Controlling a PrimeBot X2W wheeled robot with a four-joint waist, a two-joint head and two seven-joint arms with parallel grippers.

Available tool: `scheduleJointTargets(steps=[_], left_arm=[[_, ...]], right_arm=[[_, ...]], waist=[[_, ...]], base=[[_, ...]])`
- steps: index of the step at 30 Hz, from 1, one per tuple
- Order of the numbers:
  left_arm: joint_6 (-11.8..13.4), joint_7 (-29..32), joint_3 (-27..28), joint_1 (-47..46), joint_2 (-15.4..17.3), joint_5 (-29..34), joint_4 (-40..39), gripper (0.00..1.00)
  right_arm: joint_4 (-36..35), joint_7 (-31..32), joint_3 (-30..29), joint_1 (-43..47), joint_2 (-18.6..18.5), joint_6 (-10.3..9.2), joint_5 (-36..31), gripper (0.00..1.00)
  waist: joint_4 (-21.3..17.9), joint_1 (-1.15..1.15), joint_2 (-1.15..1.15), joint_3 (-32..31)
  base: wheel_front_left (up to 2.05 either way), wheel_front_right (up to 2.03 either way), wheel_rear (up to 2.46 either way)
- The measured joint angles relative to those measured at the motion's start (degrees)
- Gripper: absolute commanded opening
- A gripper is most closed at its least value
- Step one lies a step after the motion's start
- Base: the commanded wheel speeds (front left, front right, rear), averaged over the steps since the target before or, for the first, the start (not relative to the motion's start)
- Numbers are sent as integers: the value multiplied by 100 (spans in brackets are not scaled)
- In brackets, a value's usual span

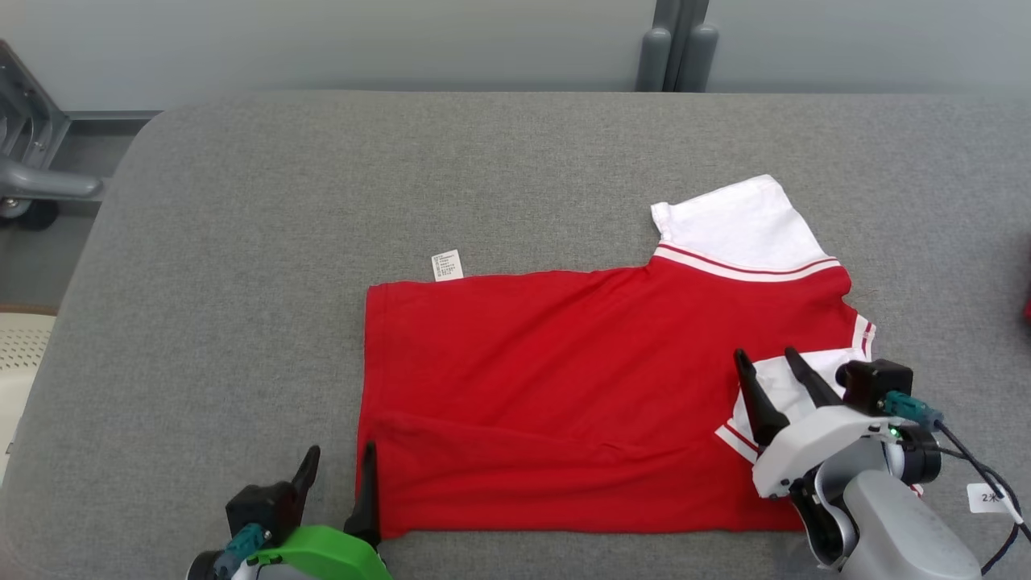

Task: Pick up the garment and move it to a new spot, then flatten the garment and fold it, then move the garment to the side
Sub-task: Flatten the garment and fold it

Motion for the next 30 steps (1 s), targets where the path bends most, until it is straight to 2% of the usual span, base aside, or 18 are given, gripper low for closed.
scheduleJointTargets(steps=[6, 14, 18, 23, 30], left_arm=[[92, 0, 25, -428, 0, 107, -158, 100], [-15, 0, 348, -1718, 4, 397, 592, 100], [-87, 0, 501, -2259, 7, 448, 1255, 100], [-166, 1, 714, -2722, 27, 291, 2070, 100], [-260, 0, 847, -2950, 63, 271, 2362, 100]], right_arm=[[-604, 1, -159, -46, -105, 0, 8, 100], [-1191, 0, -107, -60, -193, 0, -52, 100], [-1354, 1, -119, -99, -214, 0, -13, 100], [-1486, 0, -148, -114, -263, 0, -4, 100], [-1604, 0, -311, -127, -297, 0, -7, 100]], waist=[[-127, 0, 0, 24], [-482, 0, 0, 325], [-659, 0, 0, 559], [-895, 0, 0, 793], [-1077, 0, 0, 1013]], base=[[0, 0, 0], [0, 0, 0], [0, 0, 0], [0, 0, 0], [0, 0, 0]])
